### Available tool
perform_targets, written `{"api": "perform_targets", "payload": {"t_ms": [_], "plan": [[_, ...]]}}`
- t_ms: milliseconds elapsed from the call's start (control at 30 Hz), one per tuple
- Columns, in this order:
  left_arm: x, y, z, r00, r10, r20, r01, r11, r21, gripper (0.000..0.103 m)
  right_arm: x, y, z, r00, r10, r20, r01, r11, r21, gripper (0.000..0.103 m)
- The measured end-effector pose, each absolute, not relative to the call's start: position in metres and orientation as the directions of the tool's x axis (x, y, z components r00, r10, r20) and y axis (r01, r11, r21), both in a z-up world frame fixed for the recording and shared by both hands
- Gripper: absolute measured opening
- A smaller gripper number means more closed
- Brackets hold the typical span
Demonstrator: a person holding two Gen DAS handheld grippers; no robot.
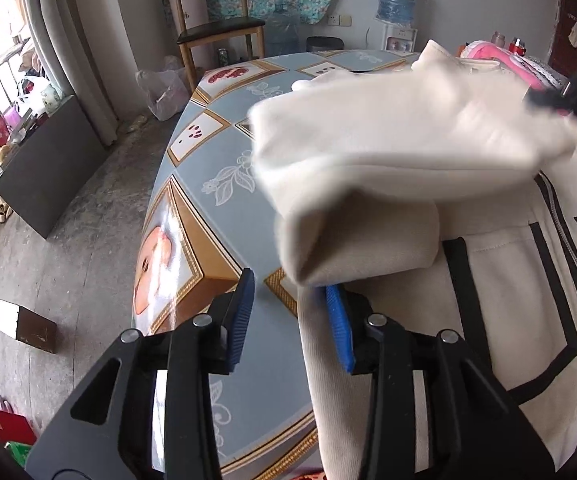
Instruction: Fold large clothes
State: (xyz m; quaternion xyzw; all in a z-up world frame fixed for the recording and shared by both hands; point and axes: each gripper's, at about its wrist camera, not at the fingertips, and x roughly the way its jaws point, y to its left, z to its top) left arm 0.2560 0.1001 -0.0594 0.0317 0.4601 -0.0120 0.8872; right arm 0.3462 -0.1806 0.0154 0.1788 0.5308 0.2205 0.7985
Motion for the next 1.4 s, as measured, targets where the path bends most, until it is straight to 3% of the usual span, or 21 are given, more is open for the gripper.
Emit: {"api": "perform_targets", "payload": {"t_ms": [200,433,700,800,833,900,1033,1100,1300,1400], "plan": [[0.257,0.099,-0.058,0.566,0.034,-0.823,0.034,0.997,0.065,0.037,0.33,-0.288,0.068,0.508,0.456,-0.73,-0.068,0.867,0.494,0.005],[0.261,0.097,-0.057,0.56,0.057,-0.826,0.029,0.996,0.088,0.037,0.311,-0.375,0.001,0.443,0.348,-0.826,0.143,0.882,0.448,0.005],[0.262,0.094,-0.056,0.55,0.082,-0.831,0.029,0.993,0.118,0.035,0.306,-0.394,-0.026,0.458,0.373,-0.807,0.168,0.855,0.491,0.005],[0.261,0.093,-0.056,0.553,0.088,-0.829,0.032,0.991,0.126,0.033,0.311,-0.387,-0.036,0.421,0.362,-0.832,0.166,0.871,0.462,0.016],[0.26,0.093,-0.057,0.553,0.087,-0.829,0.033,0.991,0.126,0.032,0.313,-0.385,-0.04,0.405,0.351,-0.844,0.167,0.88,0.446,0.025],[0.26,0.093,-0.057,0.554,0.087,-0.828,0.035,0.991,0.128,0.032,0.316,-0.385,-0.047,0.387,0.33,-0.861,0.169,0.893,0.418,0.028],[0.26,0.093,-0.057,0.553,0.086,-0.829,0.036,0.991,0.127,0.032,0.318,-0.372,-0.054,0.375,0.28,-0.884,0.135,0.927,0.351,0.026],[0.26,0.092,-0.057,0.553,0.082,-0.829,0.036,0.992,0.122,0.032,0.318,-0.361,-0.051,0.361,0.238,-0.901,0.095,0.952,0.29,0.006],[0.248,0.111,-0.035,0.588,-0.018,-0.808,0.04,0.999,0.007,0.032,0.3,-0.358,-0.008,0.454,0.23,-0.861,0.058,0.956,0.286,0.005],[0.255,0.123,-0.014,0.611,-0.072,-0.788,0.034,0.997,-0.065,0.032,0.3,-0.367,-0.013,0.44,0.185,-0.879,0.084,0.966,0.245,0.005]]}}
